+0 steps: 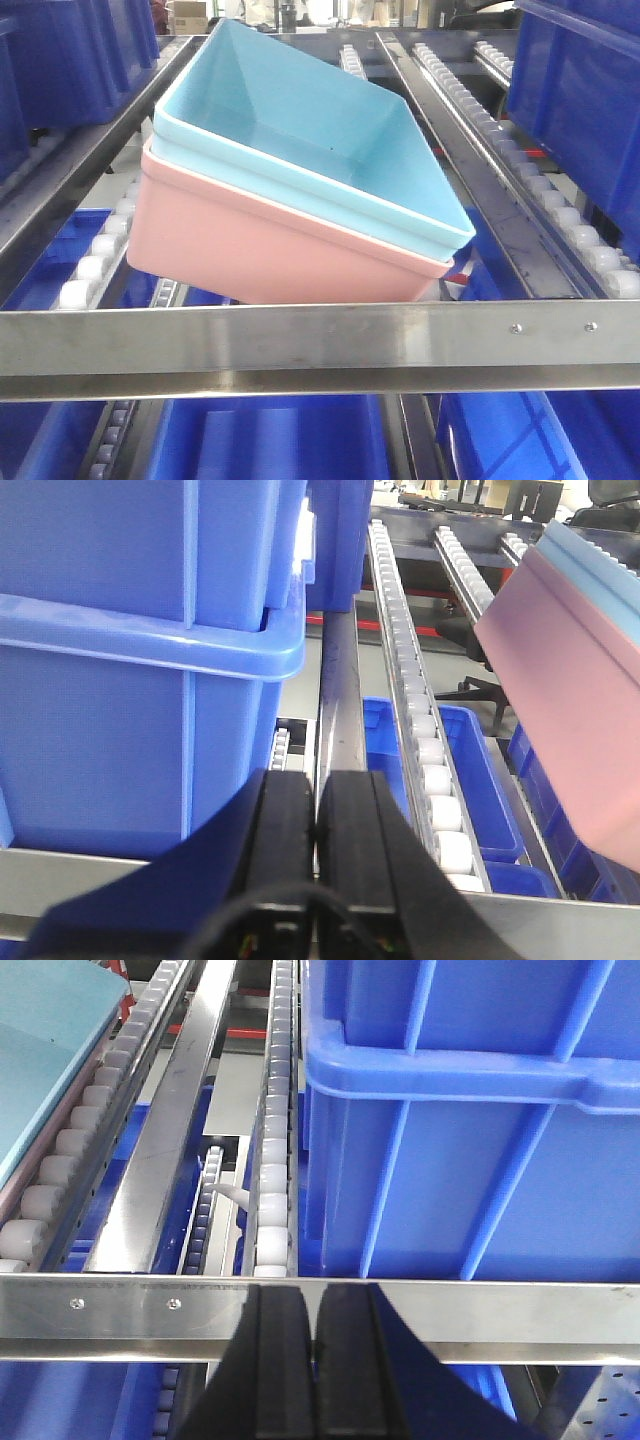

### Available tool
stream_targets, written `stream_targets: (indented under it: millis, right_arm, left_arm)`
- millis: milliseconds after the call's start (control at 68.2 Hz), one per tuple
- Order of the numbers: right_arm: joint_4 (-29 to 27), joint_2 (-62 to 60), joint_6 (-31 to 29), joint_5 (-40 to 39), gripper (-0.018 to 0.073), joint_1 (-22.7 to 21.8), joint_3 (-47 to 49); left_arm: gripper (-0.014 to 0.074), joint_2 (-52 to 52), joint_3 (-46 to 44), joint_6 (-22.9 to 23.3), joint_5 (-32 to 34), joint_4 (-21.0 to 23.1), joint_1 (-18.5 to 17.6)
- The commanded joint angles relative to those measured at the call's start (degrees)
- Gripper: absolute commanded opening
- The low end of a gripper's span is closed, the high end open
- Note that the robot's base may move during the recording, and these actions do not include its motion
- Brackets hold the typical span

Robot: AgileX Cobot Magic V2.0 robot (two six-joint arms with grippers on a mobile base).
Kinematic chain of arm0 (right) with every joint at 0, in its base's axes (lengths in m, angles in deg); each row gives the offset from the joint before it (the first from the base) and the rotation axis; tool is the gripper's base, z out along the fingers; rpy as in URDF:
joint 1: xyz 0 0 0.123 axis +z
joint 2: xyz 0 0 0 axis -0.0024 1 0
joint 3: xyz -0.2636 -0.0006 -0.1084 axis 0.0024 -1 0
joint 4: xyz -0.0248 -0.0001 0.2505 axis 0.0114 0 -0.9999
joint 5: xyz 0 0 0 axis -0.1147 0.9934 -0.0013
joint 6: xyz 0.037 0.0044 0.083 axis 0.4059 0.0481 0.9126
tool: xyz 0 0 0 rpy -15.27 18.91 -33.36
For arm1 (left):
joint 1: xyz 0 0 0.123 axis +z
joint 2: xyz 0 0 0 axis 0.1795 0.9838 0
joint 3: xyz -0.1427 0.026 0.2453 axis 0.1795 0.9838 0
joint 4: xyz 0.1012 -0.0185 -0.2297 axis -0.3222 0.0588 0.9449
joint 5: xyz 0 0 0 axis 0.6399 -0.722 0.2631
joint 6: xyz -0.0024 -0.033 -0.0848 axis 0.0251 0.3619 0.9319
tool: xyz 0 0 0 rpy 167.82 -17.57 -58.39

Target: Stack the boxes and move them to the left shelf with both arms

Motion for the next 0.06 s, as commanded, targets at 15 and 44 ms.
stream_targets:
  millis: [15,44]
  right_arm:
    - [-0.06,-1.21,-0.57,-4.86,0.0036,-0.43,1.06]
    - [-0.06,-1.21,-0.57,-4.86,0.0036,-0.43,1.06]
  left_arm:
    - [-0.0003,-0.84,1.73,-0.08,5.20,0.44,0.13]
    - [-0.0003,-0.84,1.73,-0.08,5.20,0.44,0.13]
